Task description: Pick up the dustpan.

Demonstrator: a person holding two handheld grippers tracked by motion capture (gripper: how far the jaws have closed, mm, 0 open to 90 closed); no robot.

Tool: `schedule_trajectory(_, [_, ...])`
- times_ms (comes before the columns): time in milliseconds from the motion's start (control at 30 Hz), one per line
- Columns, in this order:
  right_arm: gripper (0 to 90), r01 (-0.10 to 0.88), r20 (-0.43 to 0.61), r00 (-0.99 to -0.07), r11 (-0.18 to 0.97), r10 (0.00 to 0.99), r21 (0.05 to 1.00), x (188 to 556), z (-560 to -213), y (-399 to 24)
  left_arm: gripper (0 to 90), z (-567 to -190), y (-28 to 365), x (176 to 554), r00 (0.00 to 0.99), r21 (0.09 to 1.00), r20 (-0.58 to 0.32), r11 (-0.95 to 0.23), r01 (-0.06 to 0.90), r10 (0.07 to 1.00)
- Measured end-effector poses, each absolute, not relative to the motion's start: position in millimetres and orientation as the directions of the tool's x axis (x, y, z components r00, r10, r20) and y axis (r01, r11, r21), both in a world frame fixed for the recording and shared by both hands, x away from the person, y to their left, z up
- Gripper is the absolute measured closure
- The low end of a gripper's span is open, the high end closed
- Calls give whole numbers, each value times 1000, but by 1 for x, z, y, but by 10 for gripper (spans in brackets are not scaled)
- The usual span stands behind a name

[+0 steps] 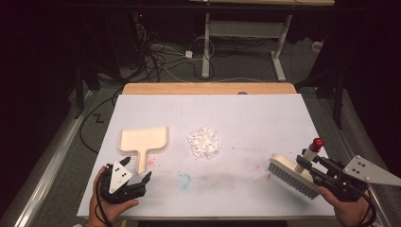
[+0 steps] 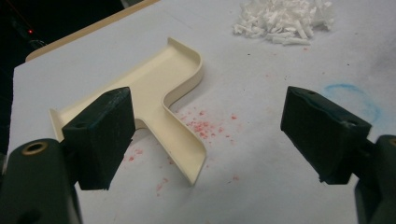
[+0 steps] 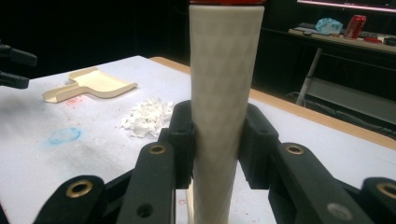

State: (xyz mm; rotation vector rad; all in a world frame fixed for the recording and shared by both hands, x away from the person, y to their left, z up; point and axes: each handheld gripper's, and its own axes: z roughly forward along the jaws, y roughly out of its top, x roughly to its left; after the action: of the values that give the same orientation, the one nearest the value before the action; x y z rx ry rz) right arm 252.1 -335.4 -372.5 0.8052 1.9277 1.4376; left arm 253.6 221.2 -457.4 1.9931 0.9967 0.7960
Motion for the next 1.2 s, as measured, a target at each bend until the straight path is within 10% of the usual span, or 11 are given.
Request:
schedule_trajectory(600, [707, 121, -120, -644, 256, 755, 959, 255, -373, -330, 226, -469, 216, 257, 413, 743, 27, -295, 601, 910])
schedule_trajectory(1200, [706, 134, -125, -652, 276, 748, 952, 261, -377, -326, 330, -490, 221, 345, 235, 659, -43, -150, 737, 971])
